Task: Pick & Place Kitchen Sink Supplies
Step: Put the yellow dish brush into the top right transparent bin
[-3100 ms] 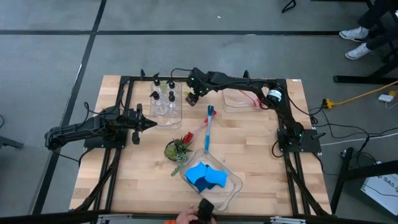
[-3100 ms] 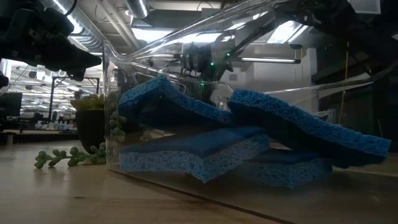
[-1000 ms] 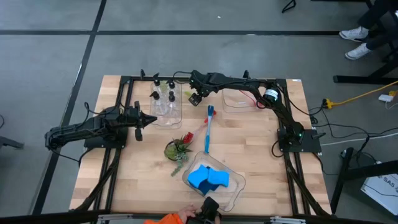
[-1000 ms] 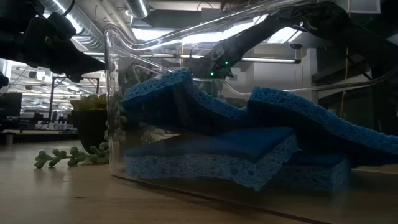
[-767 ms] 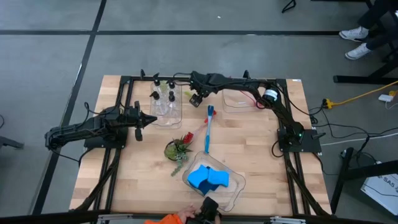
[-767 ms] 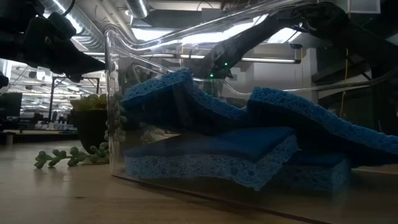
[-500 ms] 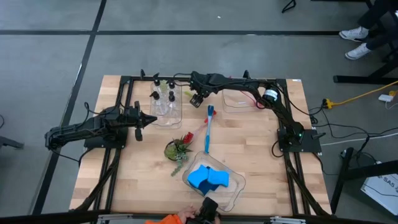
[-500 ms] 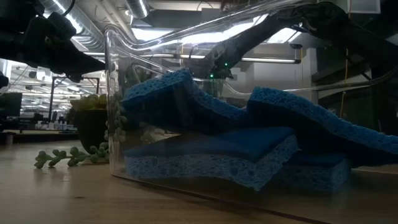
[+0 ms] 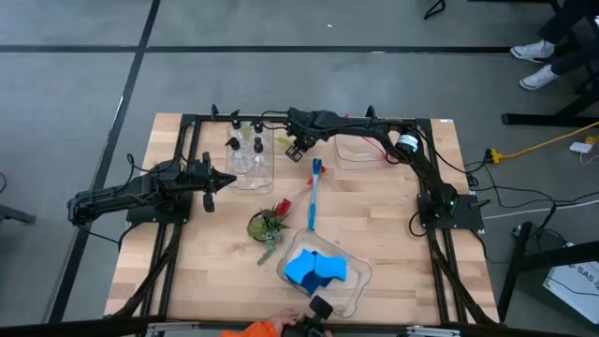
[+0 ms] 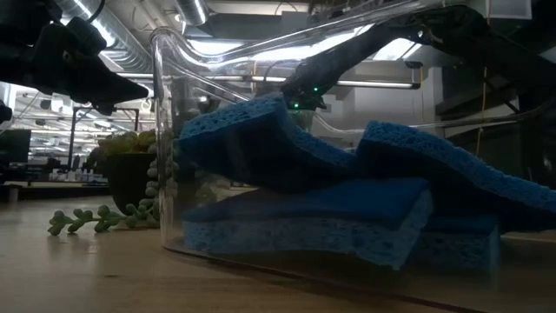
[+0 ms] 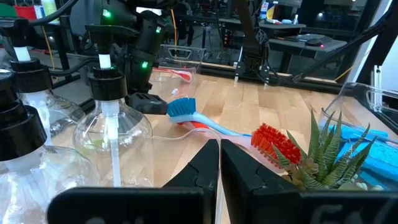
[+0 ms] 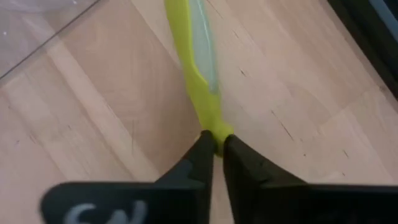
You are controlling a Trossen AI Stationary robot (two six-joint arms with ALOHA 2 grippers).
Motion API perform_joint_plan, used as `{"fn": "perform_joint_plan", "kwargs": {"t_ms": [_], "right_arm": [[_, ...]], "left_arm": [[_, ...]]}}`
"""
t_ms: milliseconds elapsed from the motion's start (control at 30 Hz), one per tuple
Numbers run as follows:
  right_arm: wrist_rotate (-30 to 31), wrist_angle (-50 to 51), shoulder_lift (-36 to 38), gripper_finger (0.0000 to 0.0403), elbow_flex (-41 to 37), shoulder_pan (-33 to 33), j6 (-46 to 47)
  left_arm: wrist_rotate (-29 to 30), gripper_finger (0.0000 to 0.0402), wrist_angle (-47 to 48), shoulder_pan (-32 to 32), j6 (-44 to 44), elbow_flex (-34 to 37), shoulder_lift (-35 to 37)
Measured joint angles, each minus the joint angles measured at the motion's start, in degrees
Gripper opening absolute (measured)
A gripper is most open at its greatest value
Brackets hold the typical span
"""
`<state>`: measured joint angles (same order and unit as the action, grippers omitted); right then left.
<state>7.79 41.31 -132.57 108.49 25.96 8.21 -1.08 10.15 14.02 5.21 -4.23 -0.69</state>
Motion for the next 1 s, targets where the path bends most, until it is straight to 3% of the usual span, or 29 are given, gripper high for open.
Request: {"fn": "perform_joint_plan", "kwargs": {"t_ms": [100, 633, 1000], "right_arm": [[-0.9, 0.8, 0.0, 0.0008, 0.0, 0.2, -1.0], [-6.3, 12.0, 2.1, 0.0005, -0.1, 1.2, 1.7], [-6.4, 11.3, 8.0, 0.0004, -0.2, 2.4, 2.3]], "left_arm": [[0.0, 0.0011, 0.0, 0.0, 0.0, 0.0, 0.0], [0.3, 0.0011, 0.0, 0.0, 0.0, 0.0, 0.0], [5.8, 0.0011, 0.0, 0.0, 0.0, 0.0, 0.0]]}}
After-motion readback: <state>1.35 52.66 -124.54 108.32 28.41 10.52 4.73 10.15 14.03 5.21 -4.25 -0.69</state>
